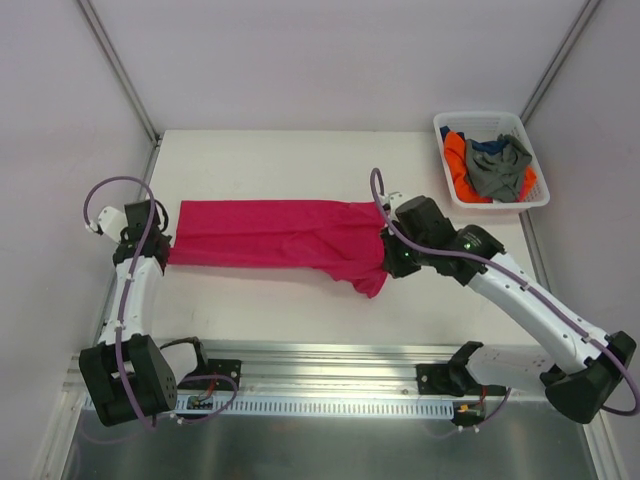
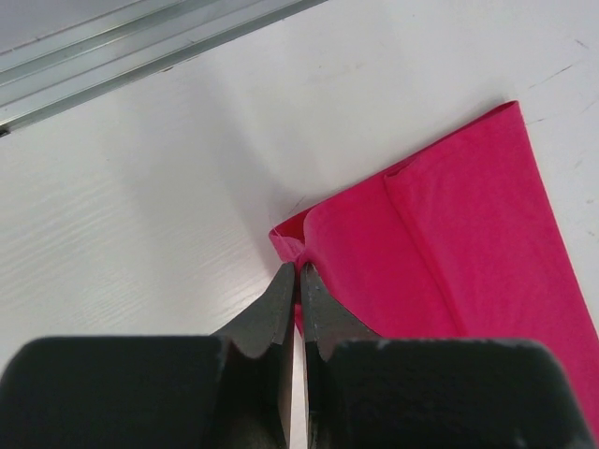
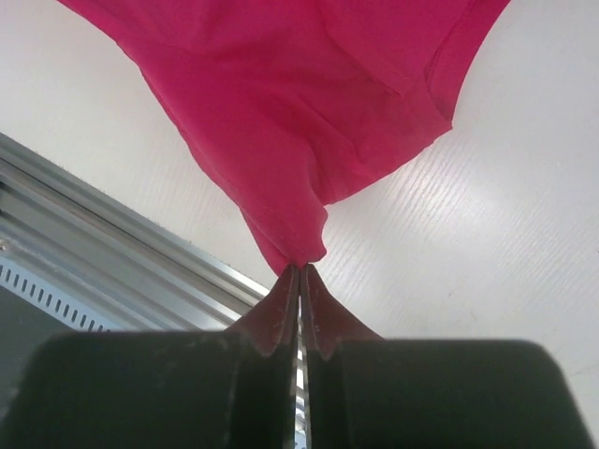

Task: Fold and stack the t-shirts
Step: Fold the tshirt

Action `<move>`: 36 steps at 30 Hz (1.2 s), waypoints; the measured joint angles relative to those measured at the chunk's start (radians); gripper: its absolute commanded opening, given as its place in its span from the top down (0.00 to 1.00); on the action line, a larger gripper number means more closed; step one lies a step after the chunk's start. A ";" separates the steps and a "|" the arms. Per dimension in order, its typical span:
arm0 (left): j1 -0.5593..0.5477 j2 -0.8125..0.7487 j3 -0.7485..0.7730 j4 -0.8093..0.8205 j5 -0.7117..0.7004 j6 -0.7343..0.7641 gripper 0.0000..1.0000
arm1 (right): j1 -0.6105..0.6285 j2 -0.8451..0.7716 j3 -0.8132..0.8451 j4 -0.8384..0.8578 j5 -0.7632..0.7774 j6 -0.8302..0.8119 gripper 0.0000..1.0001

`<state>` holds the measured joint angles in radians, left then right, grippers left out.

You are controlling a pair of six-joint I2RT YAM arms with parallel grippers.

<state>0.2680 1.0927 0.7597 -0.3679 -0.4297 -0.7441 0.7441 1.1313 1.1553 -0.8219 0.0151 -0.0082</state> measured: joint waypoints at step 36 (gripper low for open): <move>0.000 0.245 0.075 0.031 -0.030 -0.022 1.00 | -0.131 0.589 0.433 0.089 -0.023 -0.285 0.99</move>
<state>0.2680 1.3373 0.8349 -0.3367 -0.4595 -0.7662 0.6132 1.7199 1.5887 -0.7326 -0.0078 -0.2928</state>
